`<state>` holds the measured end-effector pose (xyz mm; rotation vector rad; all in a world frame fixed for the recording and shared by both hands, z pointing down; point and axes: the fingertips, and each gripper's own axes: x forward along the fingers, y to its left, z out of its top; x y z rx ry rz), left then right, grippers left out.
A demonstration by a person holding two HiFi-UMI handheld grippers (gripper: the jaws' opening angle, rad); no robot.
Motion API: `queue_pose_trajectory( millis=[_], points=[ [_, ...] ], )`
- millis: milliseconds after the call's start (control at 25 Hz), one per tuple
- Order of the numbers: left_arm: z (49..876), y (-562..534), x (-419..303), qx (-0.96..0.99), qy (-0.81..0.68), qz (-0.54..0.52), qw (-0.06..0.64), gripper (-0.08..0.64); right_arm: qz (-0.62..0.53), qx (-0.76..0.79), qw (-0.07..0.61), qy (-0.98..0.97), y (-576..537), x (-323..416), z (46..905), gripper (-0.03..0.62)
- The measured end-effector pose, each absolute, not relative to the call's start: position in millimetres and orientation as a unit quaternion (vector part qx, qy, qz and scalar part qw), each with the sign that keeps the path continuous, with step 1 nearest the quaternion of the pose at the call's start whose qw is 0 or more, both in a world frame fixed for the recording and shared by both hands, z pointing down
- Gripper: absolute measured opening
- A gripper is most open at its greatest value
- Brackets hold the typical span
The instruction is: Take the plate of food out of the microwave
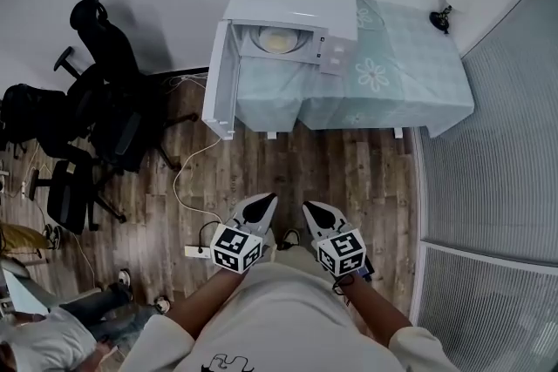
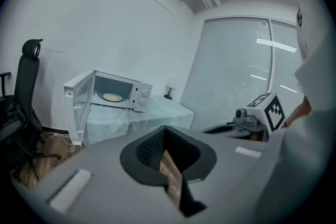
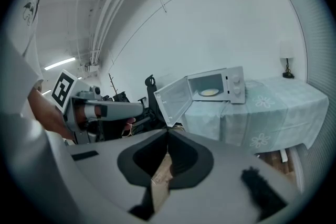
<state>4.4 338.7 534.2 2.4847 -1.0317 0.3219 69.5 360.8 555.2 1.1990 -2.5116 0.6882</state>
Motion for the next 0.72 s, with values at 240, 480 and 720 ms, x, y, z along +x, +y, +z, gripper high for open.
queue_pose_trajectory(
  millis=[240, 480, 720],
  points=[
    [530, 264, -3, 0.897, -0.38, 0.1, 0.203, 0.002, 0.249, 0.413, 0.147, -0.864, 279, 66, 572, 0.012],
    [519, 146, -13, 0.906, -0.367, 0.077, 0.195, 0.003, 0.229, 0.429, 0.16, -0.859, 158, 41, 569, 0.012],
    [507, 67, -1, 0.922, -0.32, 0.069, 0.206, 0.002, 0.224, 0.458, 0.153, -0.847, 58, 37, 554, 0.012]
  ],
)
